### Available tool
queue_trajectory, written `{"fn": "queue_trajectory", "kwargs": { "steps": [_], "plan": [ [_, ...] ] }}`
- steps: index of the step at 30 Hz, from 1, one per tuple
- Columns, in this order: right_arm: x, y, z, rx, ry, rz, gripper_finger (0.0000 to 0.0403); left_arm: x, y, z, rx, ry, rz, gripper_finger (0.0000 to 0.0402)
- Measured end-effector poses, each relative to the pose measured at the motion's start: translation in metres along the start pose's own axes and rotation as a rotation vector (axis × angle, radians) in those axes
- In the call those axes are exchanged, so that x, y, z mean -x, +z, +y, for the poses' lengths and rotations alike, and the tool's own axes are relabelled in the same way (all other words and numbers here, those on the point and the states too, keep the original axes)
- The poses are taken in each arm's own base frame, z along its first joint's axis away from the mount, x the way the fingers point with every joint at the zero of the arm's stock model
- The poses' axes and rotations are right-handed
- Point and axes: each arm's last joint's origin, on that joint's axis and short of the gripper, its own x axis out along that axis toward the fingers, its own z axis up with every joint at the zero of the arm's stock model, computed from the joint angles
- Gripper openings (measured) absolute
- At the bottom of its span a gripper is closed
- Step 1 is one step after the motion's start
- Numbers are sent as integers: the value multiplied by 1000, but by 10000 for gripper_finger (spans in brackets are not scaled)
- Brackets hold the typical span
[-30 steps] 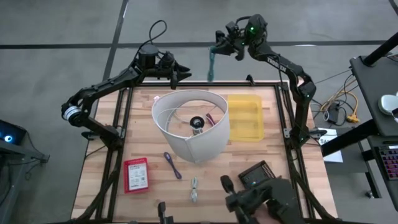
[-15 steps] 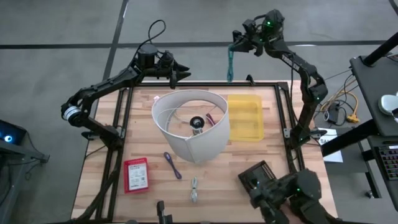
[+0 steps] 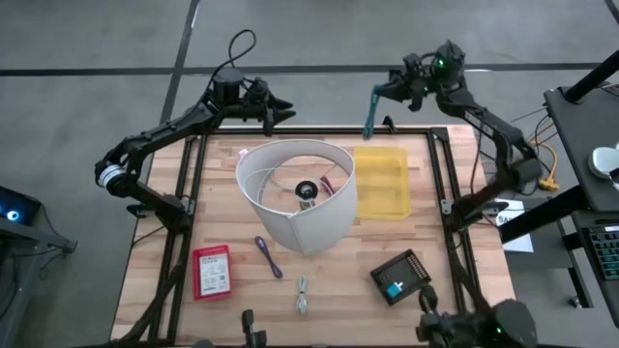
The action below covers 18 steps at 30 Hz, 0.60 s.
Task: Pick and place items into bin
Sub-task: Put the blue USB cable into the yellow bin
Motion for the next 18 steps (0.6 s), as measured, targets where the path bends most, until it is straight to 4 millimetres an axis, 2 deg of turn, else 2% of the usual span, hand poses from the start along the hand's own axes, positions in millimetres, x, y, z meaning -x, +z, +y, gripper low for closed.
{"fn": "queue_trajectory", "kwargs": {
  "steps": [8,13,18],
  "plan": [
    [15,-63,37,-174,-365,19,12,0,1,0,2,3,-5,144],
    [19,-84,63,-314,-469,29,12,0,2,0,-4,2,-14,144],
    [26,-100,76,-476,-559,4,13,0,2,0,-3,3,-15,144]
  ]
}}
